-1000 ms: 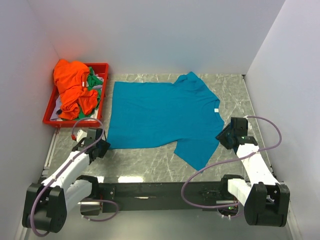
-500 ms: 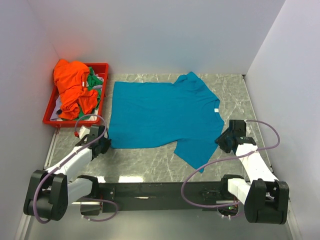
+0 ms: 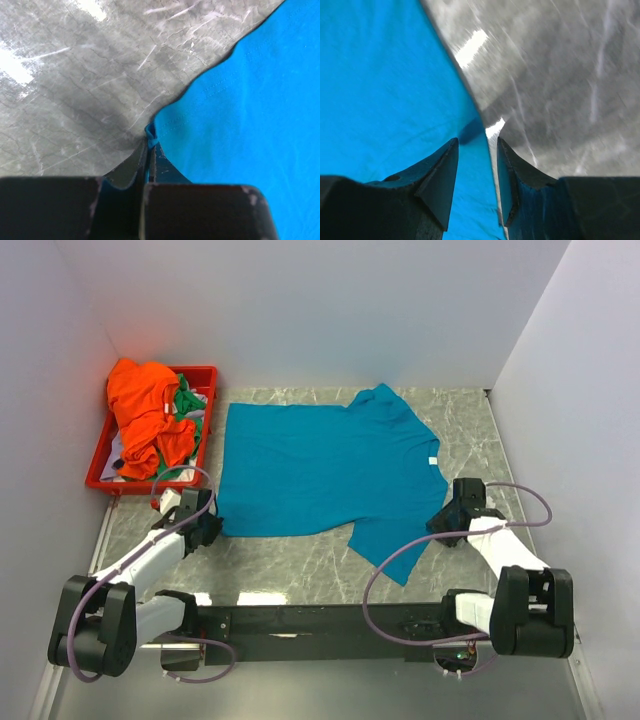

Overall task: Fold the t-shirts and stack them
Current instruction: Flatten the tshirt out, then fold the tshirt

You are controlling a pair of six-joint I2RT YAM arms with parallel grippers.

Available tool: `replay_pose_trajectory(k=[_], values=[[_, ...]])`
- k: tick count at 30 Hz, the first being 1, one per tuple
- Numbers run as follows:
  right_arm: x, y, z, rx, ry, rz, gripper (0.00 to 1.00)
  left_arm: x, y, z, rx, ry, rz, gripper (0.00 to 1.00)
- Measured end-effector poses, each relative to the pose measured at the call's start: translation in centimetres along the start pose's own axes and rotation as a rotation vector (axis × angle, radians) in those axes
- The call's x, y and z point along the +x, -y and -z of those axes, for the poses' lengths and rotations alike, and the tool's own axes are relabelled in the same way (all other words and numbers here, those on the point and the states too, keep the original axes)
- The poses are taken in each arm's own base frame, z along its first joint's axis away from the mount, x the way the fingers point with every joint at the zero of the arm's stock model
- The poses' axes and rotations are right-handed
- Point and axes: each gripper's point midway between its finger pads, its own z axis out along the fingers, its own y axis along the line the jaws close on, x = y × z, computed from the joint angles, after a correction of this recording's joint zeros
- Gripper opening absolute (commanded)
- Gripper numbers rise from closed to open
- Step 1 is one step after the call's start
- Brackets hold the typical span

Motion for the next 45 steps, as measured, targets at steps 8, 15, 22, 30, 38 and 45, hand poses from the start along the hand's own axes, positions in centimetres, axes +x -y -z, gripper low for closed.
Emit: replay_pose_trajectory(k=[8, 15, 22, 30, 38, 45], values=[[-0.6, -1.0, -0.2, -0.029, 0.01, -0.007, 0.43, -0.2, -0.2, 0.1, -0.01, 0.004, -0.028, 0.01], [0.4, -1.3, 2.7, -0.126, 0.03, -0.024, 0.45, -0.3, -0.4, 0.2, -0.022, 0.008, -0.045, 0.01], [5.2, -1.7, 4.5, -0.178, -0.064, 0.043, 0.45, -0.3, -0.5, 0.2, -0.028, 0.012, -0.046, 0.01], [11.0, 0.2, 5.1, -0.123, -0.196, 0.117, 0.45, -0.4, -0.5, 0.1, -0.03, 0.015, -0.047, 0.01], [12.3, 2.0, 5.7, -0.072, -0.229, 0.135, 0.47, -0.5, -0.6, 0.1, -0.036, 0.02, -0.051, 0.01], [12.3, 2.9, 5.1, 0.022, -0.235, 0.166, 0.46, -0.6, -0.4, -0.1, -0.036, 0.02, -0.052, 0.01]])
